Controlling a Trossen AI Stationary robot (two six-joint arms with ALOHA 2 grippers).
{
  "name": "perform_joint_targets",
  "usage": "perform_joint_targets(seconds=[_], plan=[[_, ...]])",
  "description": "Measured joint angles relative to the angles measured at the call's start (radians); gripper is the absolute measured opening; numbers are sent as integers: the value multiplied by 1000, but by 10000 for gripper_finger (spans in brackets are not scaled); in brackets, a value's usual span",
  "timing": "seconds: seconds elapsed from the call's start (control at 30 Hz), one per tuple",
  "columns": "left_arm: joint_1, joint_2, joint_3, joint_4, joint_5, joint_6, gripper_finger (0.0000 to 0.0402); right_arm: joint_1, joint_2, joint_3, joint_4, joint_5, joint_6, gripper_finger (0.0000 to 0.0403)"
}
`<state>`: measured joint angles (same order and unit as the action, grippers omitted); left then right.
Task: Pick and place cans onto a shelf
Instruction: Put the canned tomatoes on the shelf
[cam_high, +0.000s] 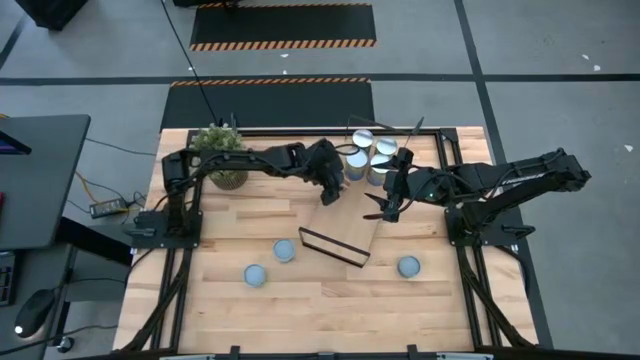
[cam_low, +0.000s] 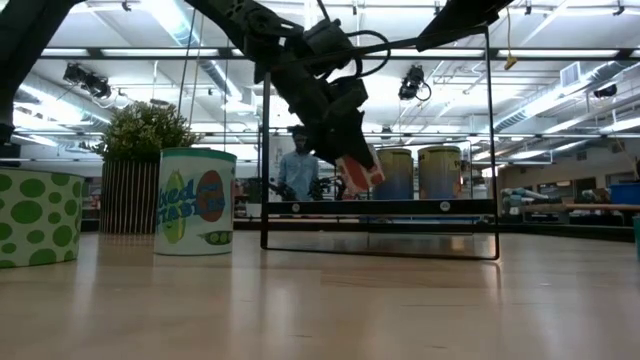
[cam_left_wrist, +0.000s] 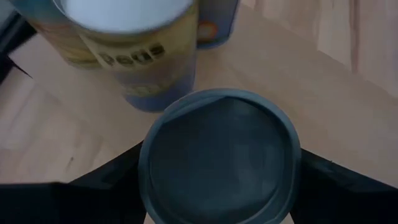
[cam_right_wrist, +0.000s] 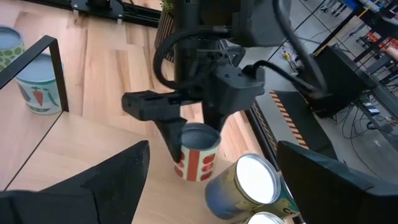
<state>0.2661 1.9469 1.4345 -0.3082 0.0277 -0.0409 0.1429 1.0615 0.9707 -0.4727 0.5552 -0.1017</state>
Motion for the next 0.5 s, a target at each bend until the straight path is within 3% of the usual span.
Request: perform_joint_targets(seconds=[0.5], plan=[[-33,32,-1,2,11,134,306,0,0,0,0,-1,-6,358]])
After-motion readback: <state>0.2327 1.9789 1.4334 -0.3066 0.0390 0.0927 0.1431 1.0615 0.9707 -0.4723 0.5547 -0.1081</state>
